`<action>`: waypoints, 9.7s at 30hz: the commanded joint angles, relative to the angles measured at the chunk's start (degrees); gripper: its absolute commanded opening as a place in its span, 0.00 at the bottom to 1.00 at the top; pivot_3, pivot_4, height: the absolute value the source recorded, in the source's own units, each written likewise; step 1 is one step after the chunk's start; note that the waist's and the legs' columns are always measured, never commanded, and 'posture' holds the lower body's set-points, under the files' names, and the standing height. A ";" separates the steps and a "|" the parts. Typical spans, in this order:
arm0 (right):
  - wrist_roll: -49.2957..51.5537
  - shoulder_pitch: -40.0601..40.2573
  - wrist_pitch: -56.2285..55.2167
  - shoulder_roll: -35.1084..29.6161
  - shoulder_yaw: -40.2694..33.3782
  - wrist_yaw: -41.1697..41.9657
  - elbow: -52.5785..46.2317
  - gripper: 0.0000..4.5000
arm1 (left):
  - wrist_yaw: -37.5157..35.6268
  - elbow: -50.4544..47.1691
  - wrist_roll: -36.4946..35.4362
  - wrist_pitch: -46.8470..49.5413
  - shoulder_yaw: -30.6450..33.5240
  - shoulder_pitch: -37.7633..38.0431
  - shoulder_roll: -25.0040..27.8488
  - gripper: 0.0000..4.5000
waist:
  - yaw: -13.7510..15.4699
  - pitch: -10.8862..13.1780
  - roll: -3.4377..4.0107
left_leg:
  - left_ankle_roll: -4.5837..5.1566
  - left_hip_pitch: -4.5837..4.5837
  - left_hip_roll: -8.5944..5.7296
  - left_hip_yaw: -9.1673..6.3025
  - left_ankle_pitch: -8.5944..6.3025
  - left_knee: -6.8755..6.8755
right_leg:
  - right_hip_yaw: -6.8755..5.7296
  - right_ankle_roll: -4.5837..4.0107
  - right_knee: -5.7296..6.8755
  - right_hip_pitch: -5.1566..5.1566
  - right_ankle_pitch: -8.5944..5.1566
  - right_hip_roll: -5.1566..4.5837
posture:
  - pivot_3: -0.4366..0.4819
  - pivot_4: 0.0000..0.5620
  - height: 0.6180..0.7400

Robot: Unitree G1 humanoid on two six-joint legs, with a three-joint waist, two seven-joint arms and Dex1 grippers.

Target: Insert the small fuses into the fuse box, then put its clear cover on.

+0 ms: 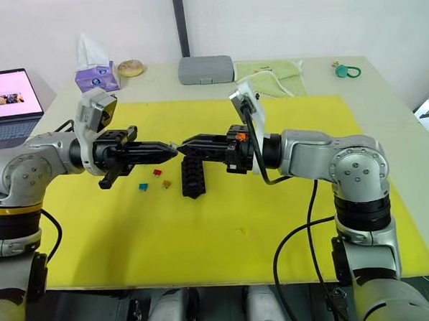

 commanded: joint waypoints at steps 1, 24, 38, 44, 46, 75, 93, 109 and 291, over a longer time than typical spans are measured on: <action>0.87 -0.22 -1.28 0.32 -0.28 0.04 -1.49 0.14 | 0.02 -1.38 -0.52 -0.83 0.27 -1.50 0.07 0.00 | 0.00 0.00 0.00 | 0.00 0.00 0.00 0.00 0.00 0.00 | 0.00 0.00 0.00 0.00 0.00 0.00 | 0.48 0.27 0.97; 0.87 0.32 -2.45 0.66 0.80 -0.17 -2.33 0.01 | 0.38 -1.74 -0.23 -1.26 0.06 -1.25 -0.16 0.00 | -0.01 0.00 0.00 | 0.00 -0.03 0.00 0.00 0.00 0.00 | 0.00 0.00 0.00 -0.02 0.00 0.00 | 0.48 0.27 0.97; -9.92 -1.42 -7.25 -2.43 4.11 6.65 -0.46 0.00 | -2.55 1.35 7.64 -7.98 -0.82 3.55 6.95 0.81 | -0.13 0.00 0.01 | 0.00 -0.11 0.00 0.01 0.00 0.00 | 0.01 0.00 0.00 -0.15 0.00 0.02 | 0.48 0.27 0.97; -39.57 -5.86 -32.84 -8.73 20.25 30.26 11.14 0.00 | -2.67 5.10 18.10 -20.61 -1.09 11.05 13.18 0.99 | -0.29 0.03 0.04 | 0.00 -0.16 -0.03 0.15 0.00 -0.01 | 0.05 -0.01 0.00 -0.30 0.00 0.04 | 0.48 0.27 0.97; -45.72 -6.72 -40.44 -7.62 23.58 35.88 16.61 0.00 | -3.50 4.25 18.87 -22.73 -0.53 13.46 14.30 0.99 | -0.16 0.03 0.04 | 0.00 -0.19 -0.01 0.16 0.00 -0.01 | 0.04 -0.01 -0.01 -0.31 -0.01 0.08 | 0.48 0.27 0.97; -64.11 -2.91 -54.74 1.29 25.78 49.00 29.11 0.00 | -1.67 -2.01 18.35 -22.14 1.62 20.64 15.36 0.99 | -0.01 0.04 0.04 | -0.04 -0.50 -0.01 0.06 0.02 0.09 | -0.04 0.00 0.07 -0.50 0.00 0.00 | 0.48 0.27 0.97; -68.27 -2.62 -56.73 3.04 25.62 48.97 32.71 0.00 | -1.84 -1.52 19.31 -22.62 1.43 20.67 15.33 0.99 | -0.04 0.04 0.04 | -0.07 -0.49 -0.01 0.08 0.04 0.10 | -0.05 0.00 0.12 -0.50 0.00 0.01 | 0.48 0.27 0.97; -68.27 -3.31 -52.22 3.30 24.71 49.16 32.89 0.00 | -0.94 -1.44 19.65 -22.73 0.98 20.68 14.43 0.99 | -0.03 0.03 0.04 | -0.09 -0.37 -0.01 0.08 0.05 0.10 | -0.04 0.00 0.16 -0.43 0.00 0.01 | 0.48 0.27 0.97; -58.59 -21.63 -7.91 3.58 34.41 36.04 21.02 0.02 | -1.92 2.24 24.84 -26.13 -2.88 16.65 11.44 1.00 | -0.09 0.00 0.04 | -0.12 -0.45 -0.02 0.10 0.07 0.11 | -0.12 0.00 0.19 -0.47 0.01 0.04 | 0.48 0.27 0.97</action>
